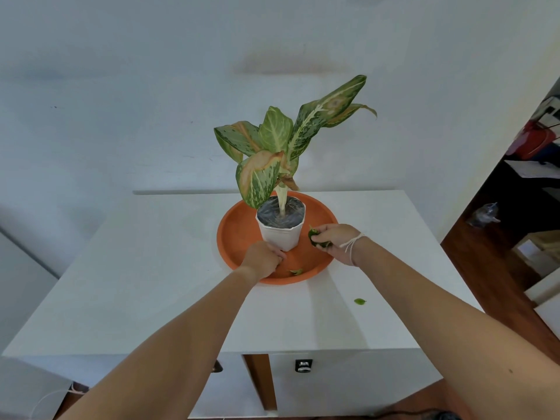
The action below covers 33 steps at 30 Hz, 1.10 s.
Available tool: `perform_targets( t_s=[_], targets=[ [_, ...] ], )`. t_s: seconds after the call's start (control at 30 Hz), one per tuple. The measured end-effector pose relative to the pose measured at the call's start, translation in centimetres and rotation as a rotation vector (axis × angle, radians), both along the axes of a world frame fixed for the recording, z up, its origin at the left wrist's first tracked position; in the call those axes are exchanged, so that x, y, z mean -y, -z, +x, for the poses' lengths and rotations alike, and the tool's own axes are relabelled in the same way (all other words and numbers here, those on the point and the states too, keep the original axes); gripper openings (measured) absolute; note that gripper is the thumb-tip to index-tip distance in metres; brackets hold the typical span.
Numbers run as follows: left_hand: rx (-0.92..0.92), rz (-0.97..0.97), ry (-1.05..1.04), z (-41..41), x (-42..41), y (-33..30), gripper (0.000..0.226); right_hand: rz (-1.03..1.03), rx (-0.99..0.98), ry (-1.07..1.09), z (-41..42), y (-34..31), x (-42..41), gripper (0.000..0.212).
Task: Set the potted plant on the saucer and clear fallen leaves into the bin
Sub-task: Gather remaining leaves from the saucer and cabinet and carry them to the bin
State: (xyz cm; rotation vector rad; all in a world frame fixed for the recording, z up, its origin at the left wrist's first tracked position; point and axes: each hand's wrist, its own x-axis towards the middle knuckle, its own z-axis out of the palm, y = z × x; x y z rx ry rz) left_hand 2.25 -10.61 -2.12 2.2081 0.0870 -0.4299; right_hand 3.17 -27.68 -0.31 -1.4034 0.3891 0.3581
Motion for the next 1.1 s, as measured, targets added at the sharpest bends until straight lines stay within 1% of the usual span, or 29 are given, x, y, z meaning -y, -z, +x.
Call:
perform_targets(
  t_s=[0.1, 0.2, 0.27, 0.37, 0.47, 0.53, 0.6, 0.7, 0.8, 0.87, 0.93, 1.03, 1.1],
  targets=[
    [-0.149, -0.212, -0.127, 0.2, -0.1, -0.2, 0.029, 0.236, -0.093, 0.083, -0.6, -0.5, 0.7, 0.020],
    [-0.248, -0.426, -0.231, 0.2, -0.1, -0.3, 0.028, 0.396, -0.149, 0.108, -1.2, -0.3, 1.2, 0.022],
    [-0.303, -0.524, -0.301, 0.0, 0.1, -0.5, 0.023, 0.472, -0.170, 0.152, -1.5, -0.2, 1.4, 0.024],
    [-0.371, -0.595, -0.386, -0.2, 0.2, -1.0, 0.016, 0.500, -0.195, 0.233, -1.7, -0.2, 1.1, 0.023],
    [-0.397, -0.635, -0.437, -0.5, 0.2, -1.4, 0.018, 0.501, -0.197, 0.296, -2.0, -0.2, 0.8, 0.020],
    [-0.400, -0.683, -0.463, -0.7, 0.1, -1.7, 0.019, 0.493, -0.196, 0.289, -2.2, -0.3, 0.8, 0.019],
    [-0.394, -0.694, -0.459, -0.9, 0.1, -1.9, 0.020, 0.465, -0.196, 0.254, -2.4, -0.2, 1.0, 0.023],
    [-0.342, -0.579, -0.372, -1.1, 0.0, -2.0, 0.028, 0.411, -0.202, 0.224, -2.6, 0.0, 1.1, 0.032],
    [-0.253, -0.410, -0.224, -1.1, 0.3, -1.9, 0.031, 0.369, -0.193, 0.230, -2.5, 0.2, 1.0, 0.039],
    [-0.181, -0.296, -0.114, -1.0, 0.6, -1.8, 0.029, 0.327, -0.188, 0.215, -2.5, 0.4, 1.1, 0.043],
    [-0.074, -0.154, 0.002, -0.9, 0.7, -1.6, 0.028, 0.285, -0.182, 0.186, -2.4, 0.6, 1.2, 0.042],
    [0.100, 0.112, 0.250, -0.8, 0.6, -1.0, 0.027, 0.237, -0.160, 0.151, -2.4, 0.9, 1.3, 0.038],
    [0.124, 0.209, 0.372, -0.6, 0.3, -0.5, 0.030, 0.207, -0.140, 0.138, -2.4, 1.1, 1.4, 0.036]
  ],
)
